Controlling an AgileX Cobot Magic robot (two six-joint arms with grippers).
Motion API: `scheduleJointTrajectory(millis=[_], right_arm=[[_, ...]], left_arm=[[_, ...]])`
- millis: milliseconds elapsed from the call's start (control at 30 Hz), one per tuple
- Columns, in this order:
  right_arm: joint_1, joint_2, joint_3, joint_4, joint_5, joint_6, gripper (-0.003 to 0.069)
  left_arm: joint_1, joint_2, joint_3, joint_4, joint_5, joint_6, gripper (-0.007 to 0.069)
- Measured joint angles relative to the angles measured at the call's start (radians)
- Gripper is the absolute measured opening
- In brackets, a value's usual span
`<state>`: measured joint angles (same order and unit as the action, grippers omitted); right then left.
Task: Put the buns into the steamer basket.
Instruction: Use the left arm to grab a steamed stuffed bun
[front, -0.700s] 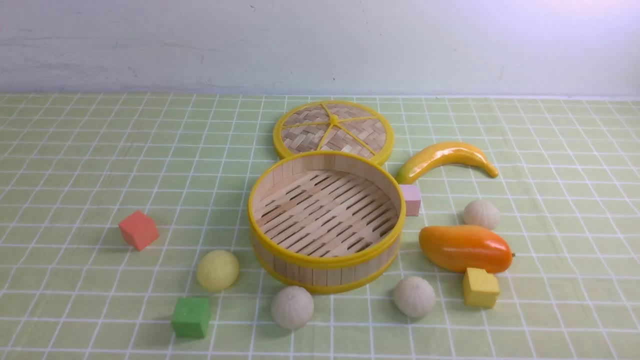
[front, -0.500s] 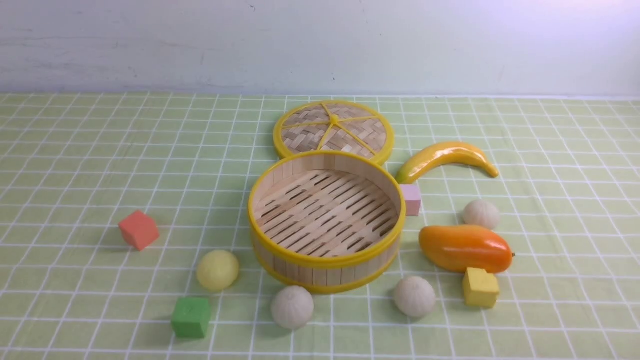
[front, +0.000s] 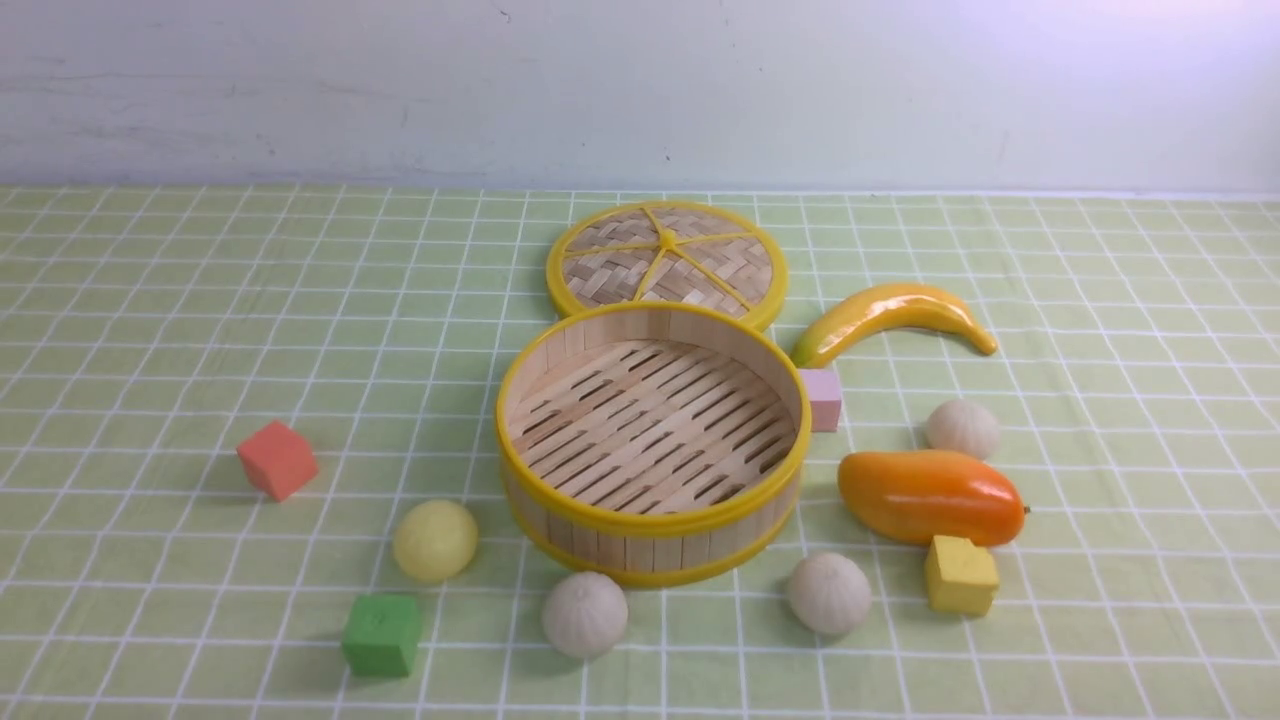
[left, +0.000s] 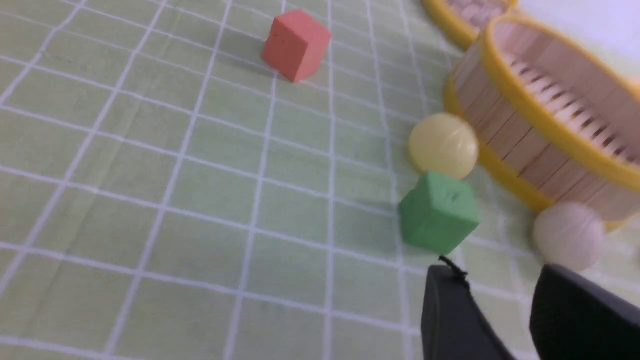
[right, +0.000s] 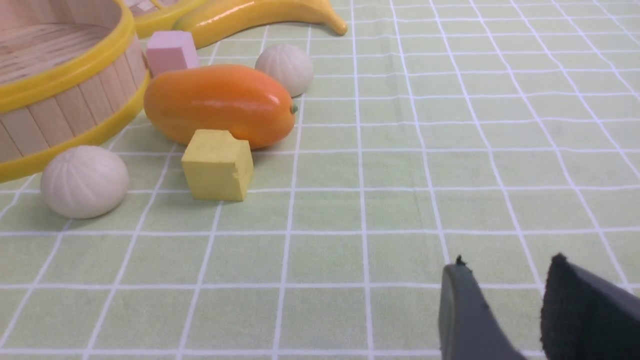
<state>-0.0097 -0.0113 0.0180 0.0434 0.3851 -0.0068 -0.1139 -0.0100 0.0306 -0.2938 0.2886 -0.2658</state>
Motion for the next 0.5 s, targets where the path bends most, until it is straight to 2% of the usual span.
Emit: scheduleJointTrajectory(millis=[33,167,267,367,400,433,500], right_arm=[[0.0,0.0,0.0,0.0,0.0,0.0,0.0239],[0.0,0.0,0.0,0.0,0.0,0.0,0.0239],[0.0,0.0,0.0,0.0,0.0,0.0,0.0239],[0.0,0.0,0.0,0.0,0.0,0.0,0.0239],[0.0,0.0,0.0,0.0,0.0,0.0,0.0239],[0.0,0.0,0.0,0.0,0.0,0.0,0.0239],[0.0,0.0,0.0,0.0,0.0,0.0,0.0239]], left_arm=[[0.0,0.0,0.0,-0.097,-0.047,-0.045,0.0237],[0.0,0.0,0.0,-0.344,-0.186,-0.129,0.0237],[0.0,0.0,-0.009,-0.423,-0.253,-0.154,0.0227],[0.0,0.0,-0.074,-0.436,-0.194,-0.14,0.0192],[0.0,0.0,-0.173,-0.422,-0.104,-0.067,0.0138],[0.0,0.0,-0.184,-0.42,-0.095,-0.048,0.0125],[0.0,0.037,-0.323,-0.392,0.027,0.058,0.0049]])
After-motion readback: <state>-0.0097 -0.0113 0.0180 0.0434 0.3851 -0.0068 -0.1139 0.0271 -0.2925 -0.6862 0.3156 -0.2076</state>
